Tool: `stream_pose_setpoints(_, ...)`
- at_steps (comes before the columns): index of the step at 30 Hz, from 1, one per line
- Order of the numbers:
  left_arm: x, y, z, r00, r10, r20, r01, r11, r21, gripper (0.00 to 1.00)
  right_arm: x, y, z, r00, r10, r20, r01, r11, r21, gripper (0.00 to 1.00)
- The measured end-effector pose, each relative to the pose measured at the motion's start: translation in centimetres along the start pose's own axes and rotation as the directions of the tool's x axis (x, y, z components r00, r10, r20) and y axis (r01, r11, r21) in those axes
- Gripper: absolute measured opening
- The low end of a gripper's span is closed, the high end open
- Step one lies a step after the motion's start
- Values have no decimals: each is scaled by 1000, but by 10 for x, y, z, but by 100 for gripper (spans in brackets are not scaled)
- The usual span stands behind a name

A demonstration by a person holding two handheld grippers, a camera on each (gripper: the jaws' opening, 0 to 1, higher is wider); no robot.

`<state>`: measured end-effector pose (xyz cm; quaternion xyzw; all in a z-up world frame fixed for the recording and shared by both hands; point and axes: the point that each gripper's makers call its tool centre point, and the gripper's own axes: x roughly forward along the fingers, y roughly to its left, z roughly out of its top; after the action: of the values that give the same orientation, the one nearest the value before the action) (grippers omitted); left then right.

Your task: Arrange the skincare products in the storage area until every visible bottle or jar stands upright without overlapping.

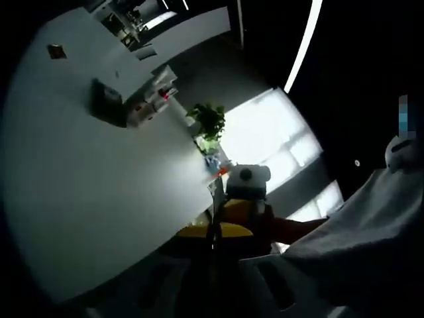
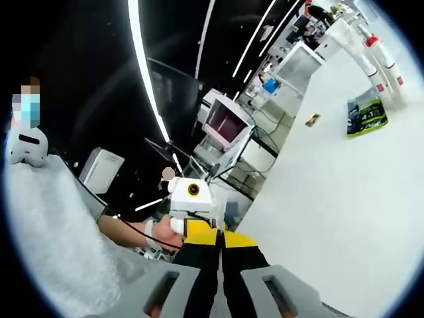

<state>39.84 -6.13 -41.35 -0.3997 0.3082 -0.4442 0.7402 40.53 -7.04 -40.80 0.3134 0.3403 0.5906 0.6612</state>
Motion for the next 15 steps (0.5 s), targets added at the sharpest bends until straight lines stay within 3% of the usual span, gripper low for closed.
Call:
stream_pose_setpoints(3, 1, 4, 4, 1000, 12, 9, -12, 1000, -6, 2, -4, 0, 12, 998, 1, 69, -3, 1000, 25, 0)
stream_pose_setpoints(7, 3, 0, 9, 1000, -15, 11, 16, 999, -41, 0, -7, 0, 18, 995, -4, 103, 2, 1000, 25, 0)
stream_pose_setpoints(9, 5, 3, 15, 1000, -2, 8, 2, 1000, -20, 0, -7, -2, 23, 992, -29, 127, 34, 999, -42, 0)
stream_pose_setpoints(12, 6, 2, 21, 1000, -16, 1, 16, 999, -38, 0, -8, 4, 27, 990, -25, 141, 35, 997, -68, 0)
stream_pose_setpoints(13, 6, 3, 25, 1000, -17, 5, 18, 999, -41, 0, -10, 2, 29, 989, -52, 136, 69, 990, -122, 0)
stream_pose_setpoints(15, 5, 6, 33, 1000, -8, 12, 8, 999, -51, 0, -13, 4, 34, 985, -77, 154, 98, 985, -139, 3)
